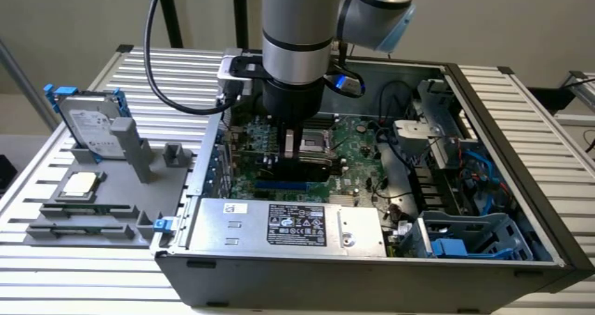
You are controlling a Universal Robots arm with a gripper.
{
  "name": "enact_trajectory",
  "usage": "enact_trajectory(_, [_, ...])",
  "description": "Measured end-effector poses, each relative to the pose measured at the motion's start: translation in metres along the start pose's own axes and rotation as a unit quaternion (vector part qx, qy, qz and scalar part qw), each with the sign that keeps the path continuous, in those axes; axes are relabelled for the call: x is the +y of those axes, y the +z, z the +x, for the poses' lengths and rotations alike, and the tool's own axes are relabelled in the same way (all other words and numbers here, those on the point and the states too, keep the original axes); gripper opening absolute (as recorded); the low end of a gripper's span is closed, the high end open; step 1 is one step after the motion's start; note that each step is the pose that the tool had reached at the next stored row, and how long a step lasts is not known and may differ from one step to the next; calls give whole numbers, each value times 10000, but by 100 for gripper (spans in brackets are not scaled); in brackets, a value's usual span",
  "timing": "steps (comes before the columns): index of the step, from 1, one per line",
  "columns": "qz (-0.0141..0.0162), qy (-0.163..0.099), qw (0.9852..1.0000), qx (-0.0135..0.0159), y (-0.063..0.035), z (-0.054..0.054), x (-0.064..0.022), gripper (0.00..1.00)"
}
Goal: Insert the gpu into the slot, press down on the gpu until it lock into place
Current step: 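Insert the gpu into the slot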
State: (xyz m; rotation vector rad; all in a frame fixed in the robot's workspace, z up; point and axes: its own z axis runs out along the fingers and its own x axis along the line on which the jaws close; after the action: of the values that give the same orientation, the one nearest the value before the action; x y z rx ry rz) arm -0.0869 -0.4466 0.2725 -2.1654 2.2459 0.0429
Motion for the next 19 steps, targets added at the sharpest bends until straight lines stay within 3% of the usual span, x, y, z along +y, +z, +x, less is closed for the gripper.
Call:
enact_trajectory(5, [0, 0, 10000, 0, 0, 0, 0, 29])
enact_trajectory(6, [0, 0, 10000, 0, 0, 0, 0, 42])
enact_trajectory(19, [0, 0, 10000, 0, 0, 0, 0, 42])
